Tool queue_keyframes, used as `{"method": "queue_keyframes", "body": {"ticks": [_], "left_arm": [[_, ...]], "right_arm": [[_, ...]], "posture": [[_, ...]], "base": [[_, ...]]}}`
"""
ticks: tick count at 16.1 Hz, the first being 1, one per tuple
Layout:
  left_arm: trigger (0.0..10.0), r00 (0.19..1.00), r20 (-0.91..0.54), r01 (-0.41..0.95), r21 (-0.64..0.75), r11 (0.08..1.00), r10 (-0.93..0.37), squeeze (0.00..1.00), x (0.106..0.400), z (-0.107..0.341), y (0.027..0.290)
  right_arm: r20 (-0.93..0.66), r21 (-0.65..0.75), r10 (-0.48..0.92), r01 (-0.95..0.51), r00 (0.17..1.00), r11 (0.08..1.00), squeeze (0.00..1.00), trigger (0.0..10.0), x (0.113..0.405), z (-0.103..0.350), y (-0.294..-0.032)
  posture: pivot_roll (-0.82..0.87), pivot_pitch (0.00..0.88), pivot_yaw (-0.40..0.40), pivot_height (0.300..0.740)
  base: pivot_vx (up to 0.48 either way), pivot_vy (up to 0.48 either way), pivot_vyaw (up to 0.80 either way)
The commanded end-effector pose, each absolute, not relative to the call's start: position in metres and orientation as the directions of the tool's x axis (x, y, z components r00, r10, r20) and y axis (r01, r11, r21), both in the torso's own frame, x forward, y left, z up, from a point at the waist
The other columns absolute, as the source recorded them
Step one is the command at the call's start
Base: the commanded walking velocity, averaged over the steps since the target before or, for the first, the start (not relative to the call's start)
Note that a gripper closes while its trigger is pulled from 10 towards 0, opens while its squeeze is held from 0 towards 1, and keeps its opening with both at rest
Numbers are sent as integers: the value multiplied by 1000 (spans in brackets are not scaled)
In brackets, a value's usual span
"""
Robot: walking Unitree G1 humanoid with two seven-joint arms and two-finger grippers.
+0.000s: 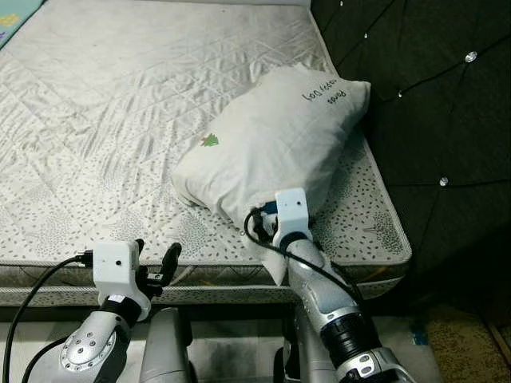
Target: Clean up the room
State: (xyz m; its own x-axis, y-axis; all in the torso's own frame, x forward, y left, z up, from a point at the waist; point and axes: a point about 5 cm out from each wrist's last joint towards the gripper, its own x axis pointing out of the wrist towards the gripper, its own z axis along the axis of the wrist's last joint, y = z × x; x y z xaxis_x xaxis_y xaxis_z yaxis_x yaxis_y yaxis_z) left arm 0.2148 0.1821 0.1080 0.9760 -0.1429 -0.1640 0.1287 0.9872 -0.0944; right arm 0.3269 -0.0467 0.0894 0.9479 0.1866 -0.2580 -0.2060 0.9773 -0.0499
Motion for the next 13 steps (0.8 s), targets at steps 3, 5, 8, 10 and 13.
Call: {"method": "queue_keyframes", "body": {"ticks": [3,5,8,10,13], "left_arm": [[10000,968,-182,159,-89,983,-173,0,211,109,179],[10000,967,-183,167,-86,982,-180,0,211,110,178],[10000,966,-188,166,-77,983,-178,0,209,111,179],[10000,966,-191,165,-74,984,-176,0,208,111,179],[10000,964,-189,175,-75,982,-186,0,210,112,176]], "right_arm": [[-342,-56,183,-214,922,975,0,10000,322,75,-29],[-372,-46,186,-218,909,975,0,10000,321,70,-17],[-393,-1,206,-225,896,974,0,10000,322,71,-1],[-391,43,237,-239,889,970,0,0,323,75,11],[-377,93,266,-249,887,964,0,0,325,85,26]], "posture": [[92,165,-37,576],[108,161,-40,576],[129,153,-44,576],[134,146,-44,576],[131,145,-39,576]], "base": [[0,0,0],[0,0,0],[0,0,0],[0,0,0],[0,0,0]]}}
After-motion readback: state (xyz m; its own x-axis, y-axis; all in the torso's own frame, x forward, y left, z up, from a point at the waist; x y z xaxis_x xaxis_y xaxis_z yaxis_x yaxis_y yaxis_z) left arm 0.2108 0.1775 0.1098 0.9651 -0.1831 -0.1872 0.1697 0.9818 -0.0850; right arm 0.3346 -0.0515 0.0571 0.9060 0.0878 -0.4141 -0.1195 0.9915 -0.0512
